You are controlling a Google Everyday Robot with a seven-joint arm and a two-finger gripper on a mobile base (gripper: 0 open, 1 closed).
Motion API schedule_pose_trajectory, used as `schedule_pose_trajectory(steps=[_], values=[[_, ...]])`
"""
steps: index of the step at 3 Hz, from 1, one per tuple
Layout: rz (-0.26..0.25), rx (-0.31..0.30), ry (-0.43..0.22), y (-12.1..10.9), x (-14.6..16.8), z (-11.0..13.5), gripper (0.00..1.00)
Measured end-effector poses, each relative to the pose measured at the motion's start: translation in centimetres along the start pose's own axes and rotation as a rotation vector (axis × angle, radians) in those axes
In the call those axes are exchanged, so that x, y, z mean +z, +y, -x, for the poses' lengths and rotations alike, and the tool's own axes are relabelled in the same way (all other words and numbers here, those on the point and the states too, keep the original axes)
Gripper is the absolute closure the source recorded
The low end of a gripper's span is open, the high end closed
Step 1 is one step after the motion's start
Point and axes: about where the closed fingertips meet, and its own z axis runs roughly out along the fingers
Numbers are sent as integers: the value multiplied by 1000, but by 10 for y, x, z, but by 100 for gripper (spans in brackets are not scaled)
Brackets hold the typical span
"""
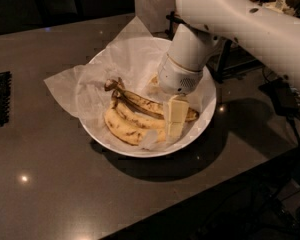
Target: Pick banana from white bowl
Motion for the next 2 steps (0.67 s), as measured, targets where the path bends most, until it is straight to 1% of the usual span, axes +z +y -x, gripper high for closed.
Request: schedule_pose_trajectory(steps=[1, 2], values=[[0, 0, 0, 0, 0, 0, 23], [0, 0, 0, 0, 0, 0, 47]])
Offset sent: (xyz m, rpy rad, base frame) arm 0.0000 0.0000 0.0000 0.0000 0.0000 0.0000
